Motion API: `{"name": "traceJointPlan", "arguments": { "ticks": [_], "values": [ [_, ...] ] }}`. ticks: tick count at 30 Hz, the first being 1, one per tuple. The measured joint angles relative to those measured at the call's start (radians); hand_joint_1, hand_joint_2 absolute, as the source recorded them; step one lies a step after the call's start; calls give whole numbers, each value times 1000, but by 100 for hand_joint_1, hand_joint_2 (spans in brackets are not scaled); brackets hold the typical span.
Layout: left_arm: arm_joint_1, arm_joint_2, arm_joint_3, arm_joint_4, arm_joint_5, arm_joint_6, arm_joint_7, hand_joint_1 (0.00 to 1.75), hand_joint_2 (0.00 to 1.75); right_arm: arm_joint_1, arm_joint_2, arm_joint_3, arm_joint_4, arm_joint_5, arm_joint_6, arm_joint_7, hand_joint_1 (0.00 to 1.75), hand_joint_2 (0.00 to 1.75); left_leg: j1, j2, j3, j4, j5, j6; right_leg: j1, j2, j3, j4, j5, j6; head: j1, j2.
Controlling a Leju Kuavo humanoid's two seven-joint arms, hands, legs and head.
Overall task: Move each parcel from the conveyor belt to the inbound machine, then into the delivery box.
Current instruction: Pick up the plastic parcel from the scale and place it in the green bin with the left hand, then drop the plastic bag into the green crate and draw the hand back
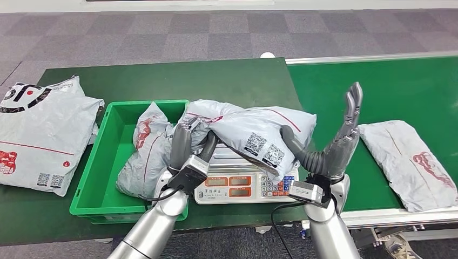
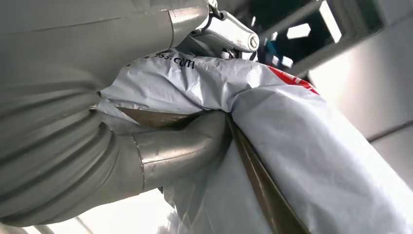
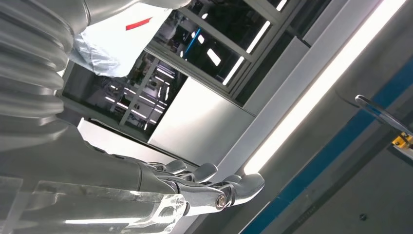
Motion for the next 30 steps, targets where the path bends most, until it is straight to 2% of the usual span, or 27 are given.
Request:
{"name": "traceJointPlan", "arguments": {
  "ticks": [3,6,8,13,16,23,30],
  "values": [
    [8,13,2,-38,-137,163,29,175,175,6,-1,0,0,2,-10,2,0,175,0,0,0,0,0,0,0,0,0,0,0,0,0,0],
    [28,33,22,-107,-286,222,90,175,175,19,-3,0,-2,5,-18,3,0,175,0,0,0,0,0,0,0,0,0,0,0,0,0,0],
    [41,51,46,-149,-354,218,159,175,175,29,-5,0,-6,8,-18,5,0,175,0,0,0,0,0,0,0,0,0,0,0,0,0,0],
    [47,118,157,-168,-477,147,437,175,175,56,-10,-1,-31,30,-15,23,0,175,1,2,0,-1,0,-1,1,2,-1,0,-1,-1,0,0],
    [52,156,254,-139,-512,102,528,175,175,74,-13,-7,-49,42,-15,26,0,175,1,3,1,-1,0,-2,1,2,-2,1,-1,-1,0,0],
    [87,210,413,-105,-585,51,616,175,175,107,-17,-12,-78,54,-18,27,0,175,1,2,0,-1,0,-2,1,3,-2,1,-1,-2,0,0],
    [92,226,471,-102,-605,40,632,175,175,113,-18,-14,-84,54,-18,29,0,175,1,3,2,-1,-1,-3,1,3,-1,1,-1,-2,0,0]
  ]
}}
